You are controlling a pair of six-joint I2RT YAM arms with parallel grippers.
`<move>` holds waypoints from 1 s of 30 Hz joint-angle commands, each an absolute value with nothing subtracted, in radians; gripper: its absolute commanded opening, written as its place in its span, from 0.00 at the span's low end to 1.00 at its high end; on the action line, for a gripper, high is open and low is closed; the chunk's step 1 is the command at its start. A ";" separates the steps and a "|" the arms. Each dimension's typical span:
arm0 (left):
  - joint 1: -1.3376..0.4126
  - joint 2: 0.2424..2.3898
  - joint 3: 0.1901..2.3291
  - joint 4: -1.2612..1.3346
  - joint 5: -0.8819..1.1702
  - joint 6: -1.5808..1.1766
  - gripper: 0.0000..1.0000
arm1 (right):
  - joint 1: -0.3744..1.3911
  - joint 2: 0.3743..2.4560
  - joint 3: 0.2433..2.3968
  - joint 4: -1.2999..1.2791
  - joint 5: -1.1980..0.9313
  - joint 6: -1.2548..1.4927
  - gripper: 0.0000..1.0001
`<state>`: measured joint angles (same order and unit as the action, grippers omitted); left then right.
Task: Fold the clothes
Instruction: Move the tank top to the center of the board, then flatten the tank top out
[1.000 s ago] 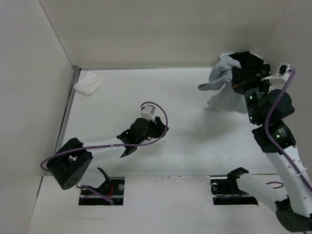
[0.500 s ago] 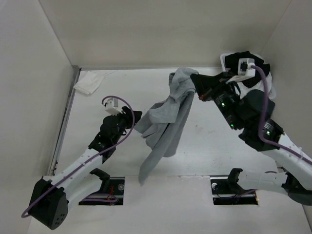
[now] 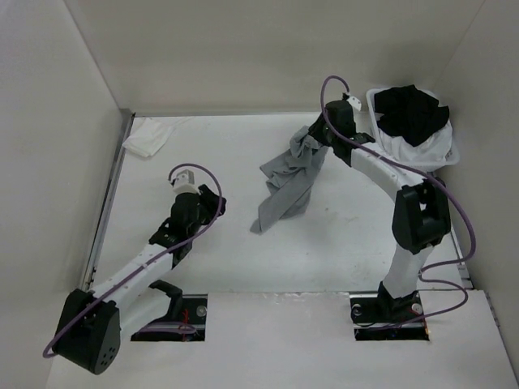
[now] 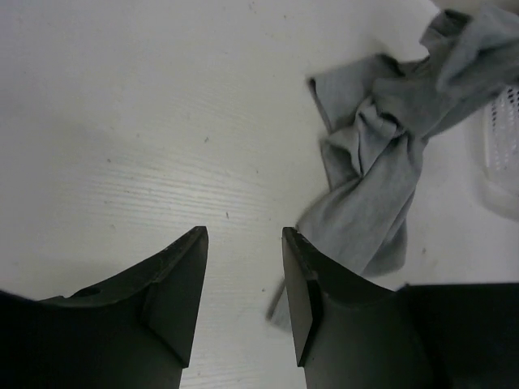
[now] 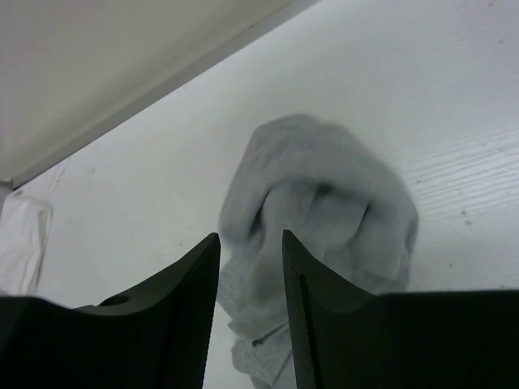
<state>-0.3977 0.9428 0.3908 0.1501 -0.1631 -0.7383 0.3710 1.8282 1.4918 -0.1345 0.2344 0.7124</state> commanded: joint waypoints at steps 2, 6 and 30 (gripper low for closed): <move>-0.553 1.021 0.376 0.158 -0.178 -0.677 0.39 | 0.364 1.709 1.491 -0.031 0.192 0.690 0.43; -0.773 1.113 0.387 0.182 -0.265 -0.603 0.40 | 0.392 1.582 1.225 0.047 0.192 0.678 0.16; -0.917 1.565 0.678 0.299 -0.408 -0.476 0.24 | 0.418 1.686 0.653 0.469 -0.078 0.891 0.41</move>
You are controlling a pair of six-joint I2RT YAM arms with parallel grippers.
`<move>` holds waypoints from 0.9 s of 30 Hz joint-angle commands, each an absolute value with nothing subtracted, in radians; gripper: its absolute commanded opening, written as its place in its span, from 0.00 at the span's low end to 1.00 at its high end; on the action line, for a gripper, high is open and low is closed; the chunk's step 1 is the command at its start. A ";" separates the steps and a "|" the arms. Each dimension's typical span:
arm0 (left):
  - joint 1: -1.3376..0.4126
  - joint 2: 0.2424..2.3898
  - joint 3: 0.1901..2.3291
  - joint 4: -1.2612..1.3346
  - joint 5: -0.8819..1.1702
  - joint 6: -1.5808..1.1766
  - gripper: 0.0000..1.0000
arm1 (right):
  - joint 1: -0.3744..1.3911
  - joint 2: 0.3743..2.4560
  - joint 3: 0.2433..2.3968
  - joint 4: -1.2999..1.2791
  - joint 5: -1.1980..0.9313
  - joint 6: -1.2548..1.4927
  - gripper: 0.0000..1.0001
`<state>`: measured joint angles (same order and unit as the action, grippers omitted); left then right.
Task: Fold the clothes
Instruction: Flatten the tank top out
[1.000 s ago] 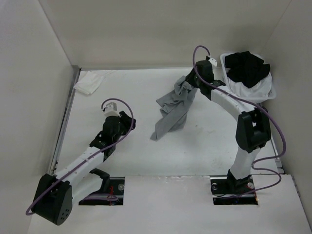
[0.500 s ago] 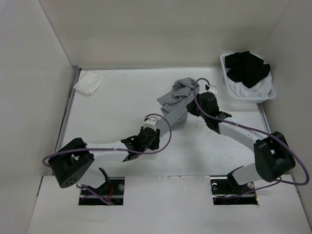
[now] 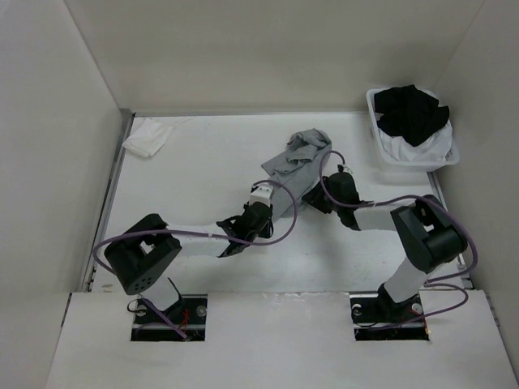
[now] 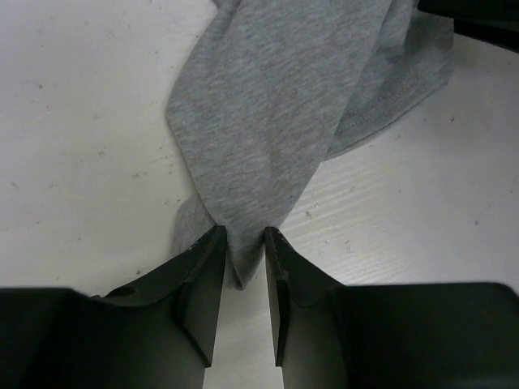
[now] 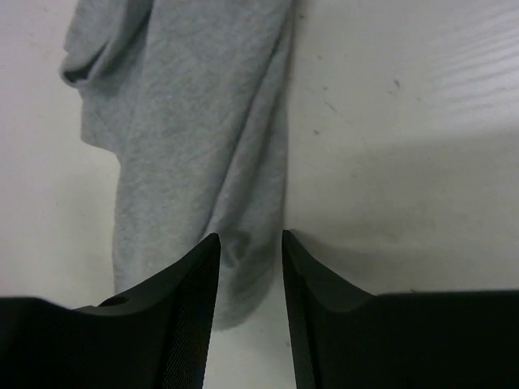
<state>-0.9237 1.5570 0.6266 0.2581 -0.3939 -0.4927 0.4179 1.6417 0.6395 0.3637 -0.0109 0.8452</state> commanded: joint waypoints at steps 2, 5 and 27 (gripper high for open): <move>-0.910 1.574 0.680 0.299 -0.405 -0.474 0.23 | 0.413 1.718 0.661 0.495 -0.101 0.908 0.35; -0.881 1.566 0.681 0.291 -0.394 -0.489 0.07 | 0.404 1.695 0.652 0.538 -0.098 0.923 0.05; -0.329 1.034 0.443 0.152 0.190 -0.931 0.00 | 0.904 1.009 0.865 -0.522 0.242 0.641 0.31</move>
